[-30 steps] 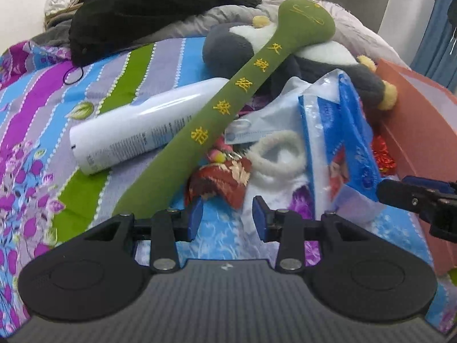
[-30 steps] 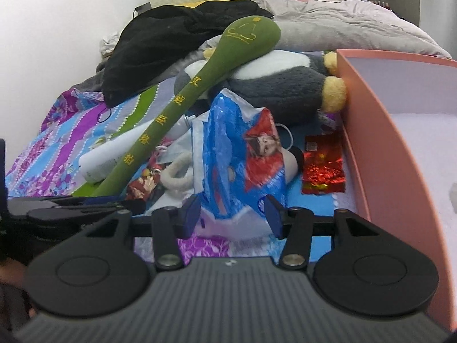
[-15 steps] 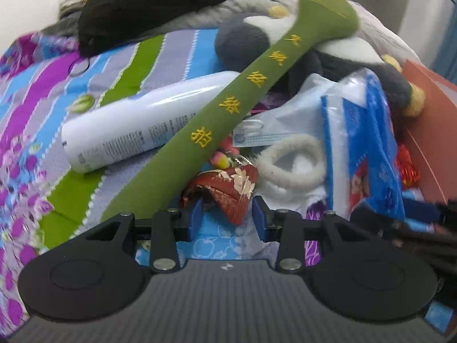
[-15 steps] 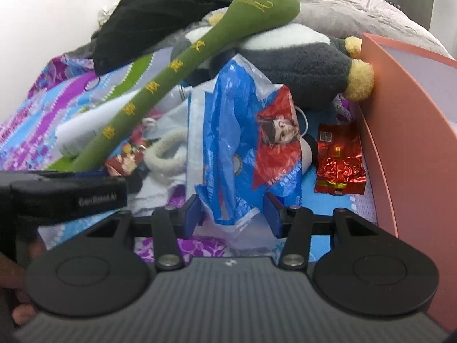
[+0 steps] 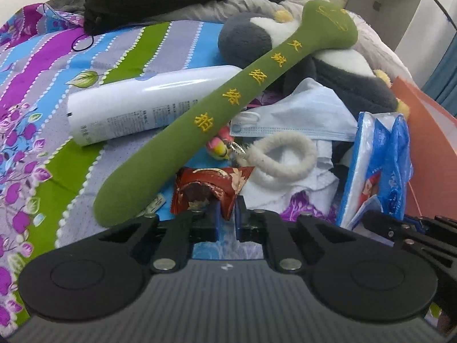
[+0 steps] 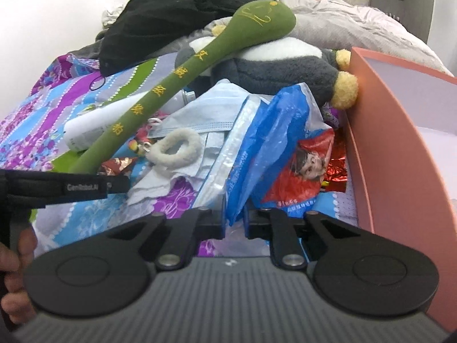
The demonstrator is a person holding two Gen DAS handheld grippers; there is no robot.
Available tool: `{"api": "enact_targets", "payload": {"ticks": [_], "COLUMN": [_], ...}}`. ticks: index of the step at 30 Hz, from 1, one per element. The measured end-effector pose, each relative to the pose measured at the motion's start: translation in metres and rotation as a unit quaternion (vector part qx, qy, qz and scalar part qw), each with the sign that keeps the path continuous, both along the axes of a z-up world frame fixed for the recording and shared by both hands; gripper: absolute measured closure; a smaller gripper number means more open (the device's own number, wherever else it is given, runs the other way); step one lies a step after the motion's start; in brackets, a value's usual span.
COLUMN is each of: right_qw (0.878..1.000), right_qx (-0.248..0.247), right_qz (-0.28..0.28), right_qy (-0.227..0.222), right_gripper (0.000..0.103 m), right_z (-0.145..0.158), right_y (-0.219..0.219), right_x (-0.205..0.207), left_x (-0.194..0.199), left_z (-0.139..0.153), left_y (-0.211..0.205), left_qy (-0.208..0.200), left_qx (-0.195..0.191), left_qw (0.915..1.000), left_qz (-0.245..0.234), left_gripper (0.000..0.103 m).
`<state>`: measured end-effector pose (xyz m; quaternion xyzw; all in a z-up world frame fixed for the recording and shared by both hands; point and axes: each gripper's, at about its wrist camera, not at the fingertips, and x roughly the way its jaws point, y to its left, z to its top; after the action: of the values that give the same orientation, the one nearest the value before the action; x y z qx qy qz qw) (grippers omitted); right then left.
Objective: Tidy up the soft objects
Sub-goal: 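Lower the left gripper onto the red candy wrapper and close, then lift the red candy wrapper with the left gripper while the right gripper grasps the blue tissue pack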
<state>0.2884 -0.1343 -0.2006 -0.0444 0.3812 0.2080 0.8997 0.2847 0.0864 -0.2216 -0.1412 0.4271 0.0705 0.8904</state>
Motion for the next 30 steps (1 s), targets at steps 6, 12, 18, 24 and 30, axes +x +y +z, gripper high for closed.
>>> {"api": "enact_targets", "payload": {"ticks": [6,12,18,24,30], "right_qw": [1.0,1.0,0.998,0.997,0.996], "right_qx": [-0.002,-0.011,-0.006,0.006,0.03], "right_qz": [0.009,0.014,0.009,-0.003,-0.026], "right_qy": [0.002,0.022,0.055,0.078,0.079], "right_gripper": [0.089,0.088,0.088,0.085,0.075], "right_z": [0.014,0.019,0.025,0.019,0.019], "right_y": [-0.009,-0.021,-0.036,-0.045,-0.052], "right_x": [-0.03,-0.062,-0.091,-0.102,-0.1], "left_x": [-0.032,-0.064,-0.088,-0.097,-0.103], "left_z": [0.01,0.007,0.012,0.011,0.01], "left_y": [-0.011,-0.038,-0.054,-0.055,-0.054], "left_qy": [-0.001,0.018,0.035,0.054,0.064], "left_qx": [-0.016,-0.029,-0.045,-0.05,-0.078], "left_qw": [0.9995,0.9978,0.9946,0.9946,0.9948], "left_qz": [-0.026,-0.056,-0.087,-0.073,-0.011], "left_gripper": [0.091,0.091,0.091,0.09,0.063]}}
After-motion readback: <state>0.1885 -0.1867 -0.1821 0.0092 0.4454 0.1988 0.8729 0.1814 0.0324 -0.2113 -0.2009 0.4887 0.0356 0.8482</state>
